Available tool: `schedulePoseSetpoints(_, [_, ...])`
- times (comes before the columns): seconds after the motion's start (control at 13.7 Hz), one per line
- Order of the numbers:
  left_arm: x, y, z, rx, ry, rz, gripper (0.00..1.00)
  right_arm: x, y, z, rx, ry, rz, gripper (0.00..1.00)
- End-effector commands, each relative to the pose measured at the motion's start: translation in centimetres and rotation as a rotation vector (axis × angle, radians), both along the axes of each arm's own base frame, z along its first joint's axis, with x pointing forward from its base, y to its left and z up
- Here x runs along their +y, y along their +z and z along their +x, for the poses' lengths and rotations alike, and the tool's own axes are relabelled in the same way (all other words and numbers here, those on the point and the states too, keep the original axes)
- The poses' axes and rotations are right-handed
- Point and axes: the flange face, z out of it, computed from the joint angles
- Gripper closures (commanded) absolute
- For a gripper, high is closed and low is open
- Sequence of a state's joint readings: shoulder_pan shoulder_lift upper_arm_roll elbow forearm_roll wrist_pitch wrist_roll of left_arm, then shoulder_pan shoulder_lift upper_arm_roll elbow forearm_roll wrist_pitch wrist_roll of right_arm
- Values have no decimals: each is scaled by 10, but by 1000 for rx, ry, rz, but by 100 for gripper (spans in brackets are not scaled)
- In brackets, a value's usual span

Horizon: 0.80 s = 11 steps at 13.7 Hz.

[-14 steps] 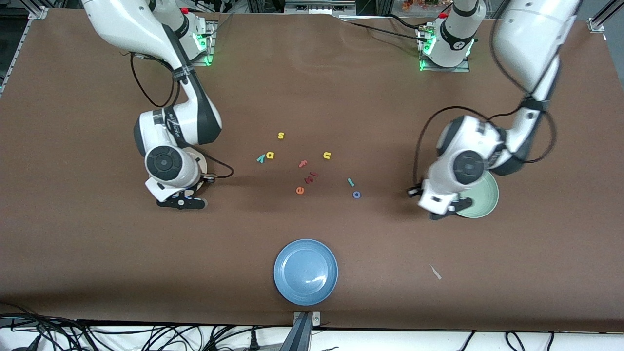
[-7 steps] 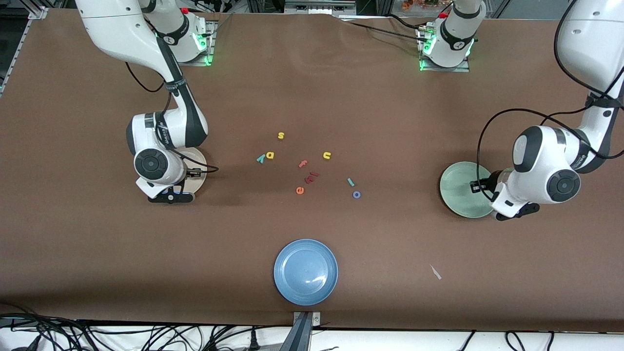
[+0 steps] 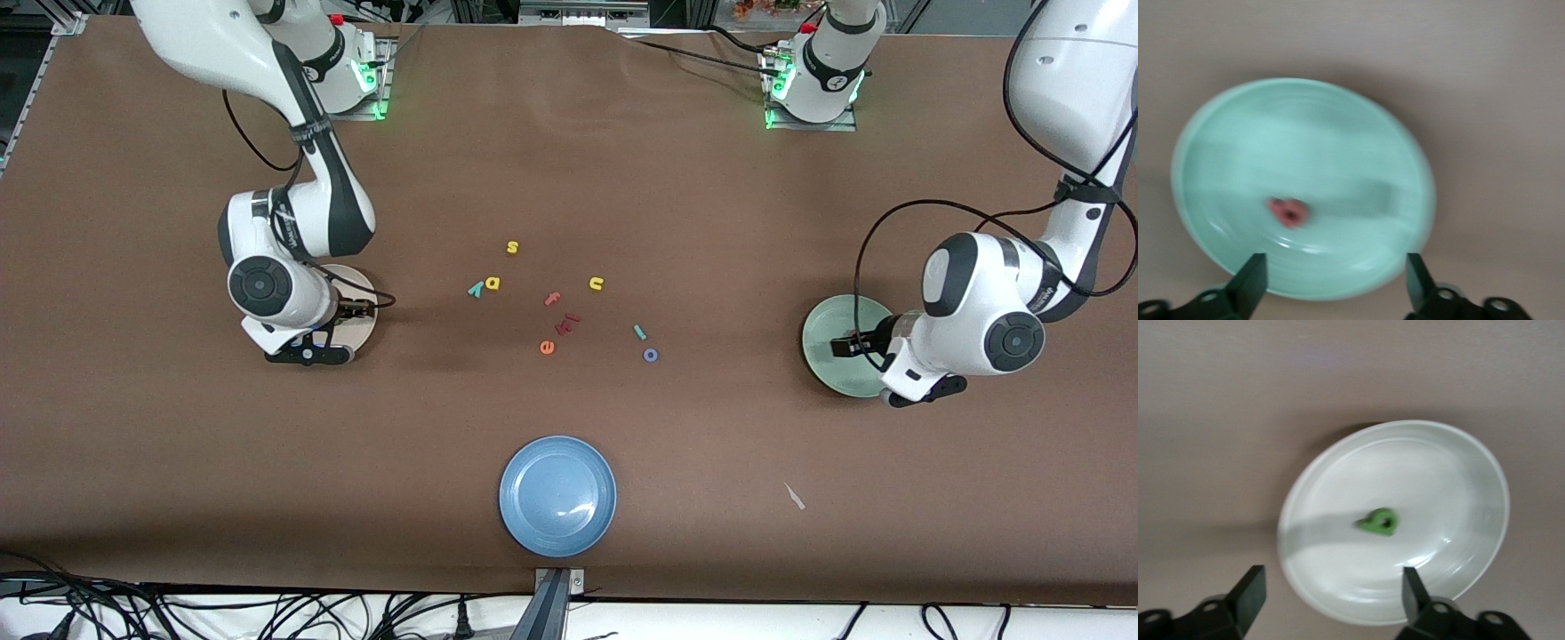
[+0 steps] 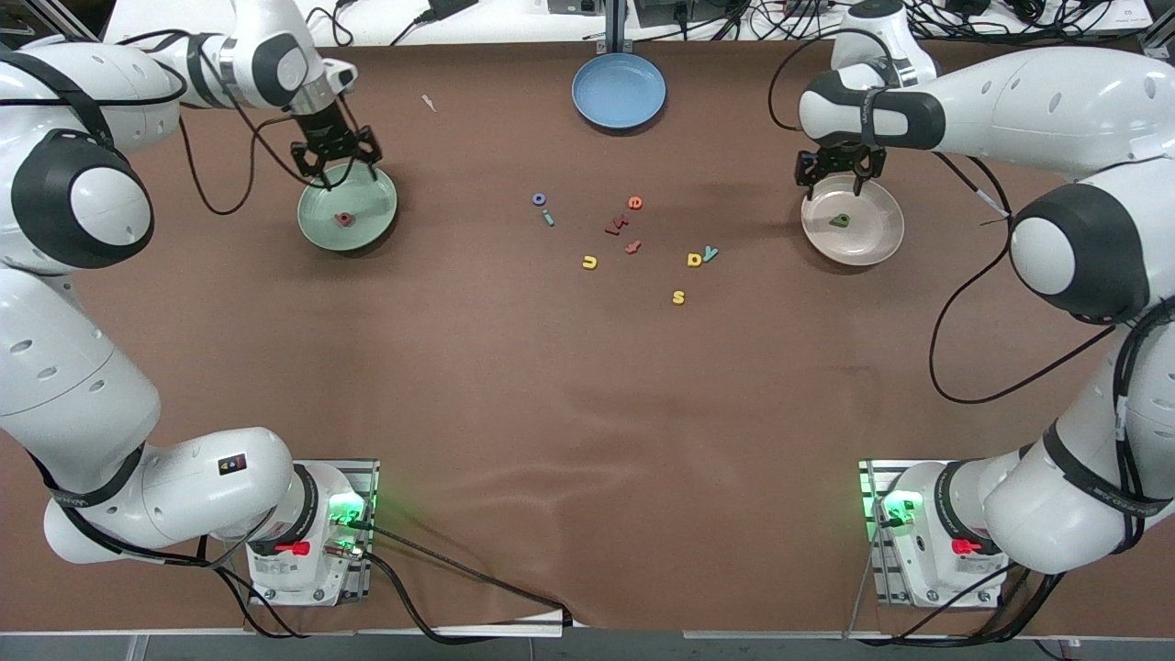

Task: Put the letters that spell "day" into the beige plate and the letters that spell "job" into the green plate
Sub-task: 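Drop the green b on beige plate while the left gripper drops pink letter, then grasp the cyan y with the right gripper while the left grasps blue o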

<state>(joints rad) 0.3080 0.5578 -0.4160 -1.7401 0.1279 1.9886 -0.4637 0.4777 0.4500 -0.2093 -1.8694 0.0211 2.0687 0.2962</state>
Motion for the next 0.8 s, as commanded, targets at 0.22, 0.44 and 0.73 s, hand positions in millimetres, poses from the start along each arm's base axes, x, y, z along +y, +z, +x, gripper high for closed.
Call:
schedulePoseSetpoints(0.22, [-160,36,10,-77,282,-8,0,104,-1,-38,-50,-262,25,1])
schedulePoseSetpoints(0.44, [-222,8,19,-128,396,-56,1,134,-23,-64,-69,-371,42,24])
schedulePoseSetpoints(0.73, [-272,-37,11,-156,354,-2,6,149,-60,-90,-127,-430,92,40])
